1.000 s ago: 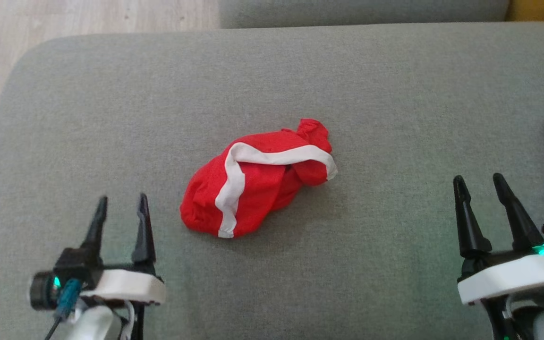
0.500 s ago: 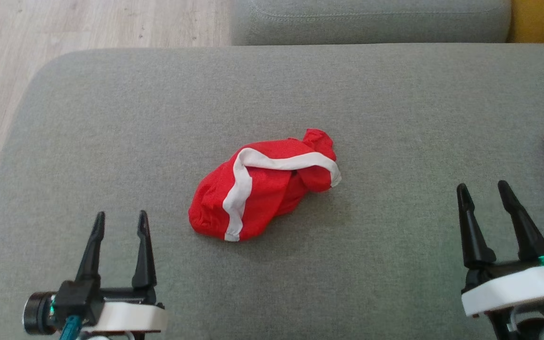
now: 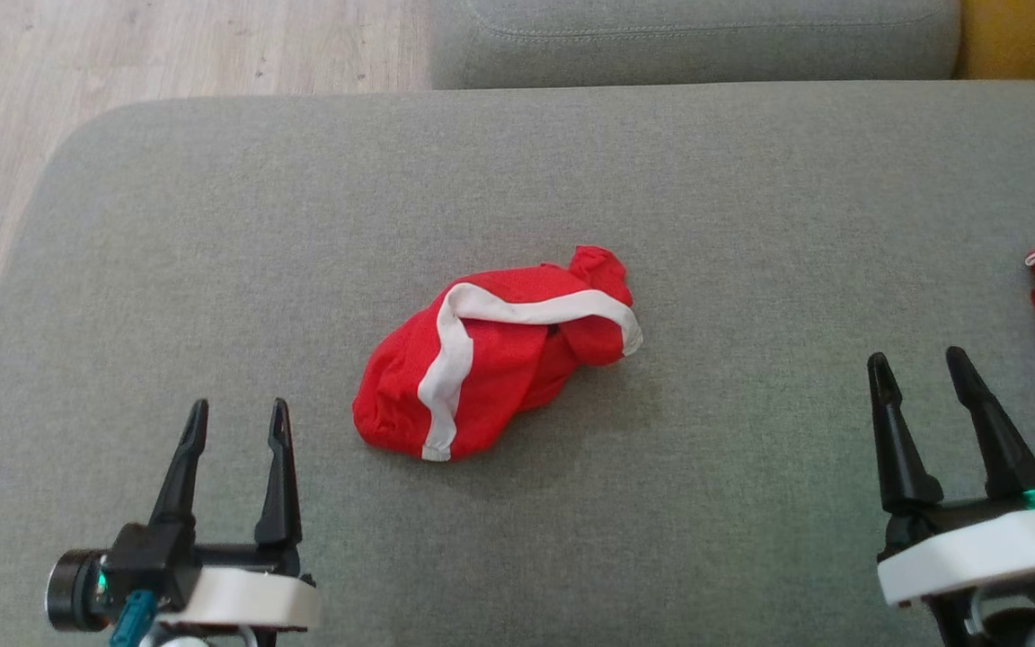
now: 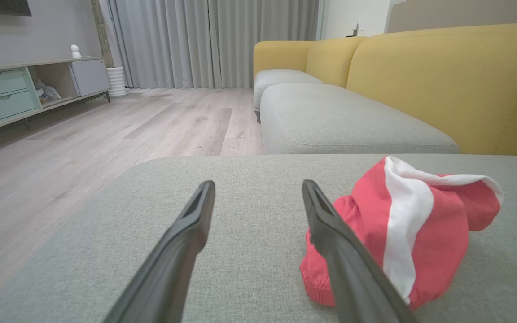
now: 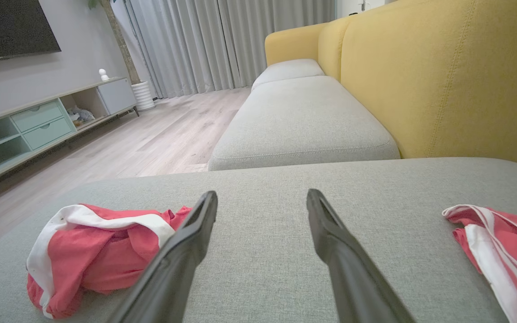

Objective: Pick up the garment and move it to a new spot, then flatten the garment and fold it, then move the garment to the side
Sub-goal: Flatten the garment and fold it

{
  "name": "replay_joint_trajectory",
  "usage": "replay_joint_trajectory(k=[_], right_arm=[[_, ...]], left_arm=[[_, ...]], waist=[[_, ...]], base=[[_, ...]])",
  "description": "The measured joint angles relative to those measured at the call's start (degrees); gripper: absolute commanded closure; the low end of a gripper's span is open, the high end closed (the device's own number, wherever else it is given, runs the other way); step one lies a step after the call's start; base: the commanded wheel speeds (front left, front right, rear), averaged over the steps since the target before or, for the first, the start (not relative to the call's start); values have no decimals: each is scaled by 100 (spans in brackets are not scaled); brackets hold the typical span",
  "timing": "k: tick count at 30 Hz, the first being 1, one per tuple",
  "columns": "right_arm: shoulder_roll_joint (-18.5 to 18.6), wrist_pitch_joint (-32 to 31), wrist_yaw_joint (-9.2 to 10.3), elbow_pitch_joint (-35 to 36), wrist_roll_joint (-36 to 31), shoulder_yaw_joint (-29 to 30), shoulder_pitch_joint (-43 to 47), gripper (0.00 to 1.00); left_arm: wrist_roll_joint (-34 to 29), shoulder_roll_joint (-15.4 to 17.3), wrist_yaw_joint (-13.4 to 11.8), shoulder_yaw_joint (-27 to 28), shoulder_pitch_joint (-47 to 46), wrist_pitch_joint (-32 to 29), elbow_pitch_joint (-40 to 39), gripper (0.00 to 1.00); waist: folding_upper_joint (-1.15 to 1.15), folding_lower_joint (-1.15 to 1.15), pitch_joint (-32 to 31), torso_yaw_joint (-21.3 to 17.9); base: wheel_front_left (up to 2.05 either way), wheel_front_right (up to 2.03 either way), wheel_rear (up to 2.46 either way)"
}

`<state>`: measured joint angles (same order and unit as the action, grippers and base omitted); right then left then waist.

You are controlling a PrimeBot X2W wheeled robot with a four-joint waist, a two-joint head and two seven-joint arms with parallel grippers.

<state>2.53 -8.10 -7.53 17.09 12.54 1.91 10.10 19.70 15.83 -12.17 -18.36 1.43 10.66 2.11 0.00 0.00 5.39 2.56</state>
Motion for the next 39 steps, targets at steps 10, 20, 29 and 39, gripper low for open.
replay_joint_trajectory(k=[10,20,29,39], right_arm=[[0,-8,0,-12,11,-18,-21,0],[-1,-48,0,-125,116,-138,-254,0],[3,2,0,-380,156,-143,-339,0],[660,-126,0,-1572,457,-1124,-1260,0]], left_arm=[[9,-136,535,-832,-583,-973,374,0],[453,-721,921,-1235,-1439,-1915,1726,0],[453,-748,972,-1295,-1743,-1964,2047,100],[387,-672,870,-1333,-1727,-1868,1723,100]], waist=[[0,0,203,79],[0,1,555,-93],[0,1,677,-175],[0,0,651,28]], base=[[0,0,0],[0,0,0],[0,0,0],[0,0,0]])
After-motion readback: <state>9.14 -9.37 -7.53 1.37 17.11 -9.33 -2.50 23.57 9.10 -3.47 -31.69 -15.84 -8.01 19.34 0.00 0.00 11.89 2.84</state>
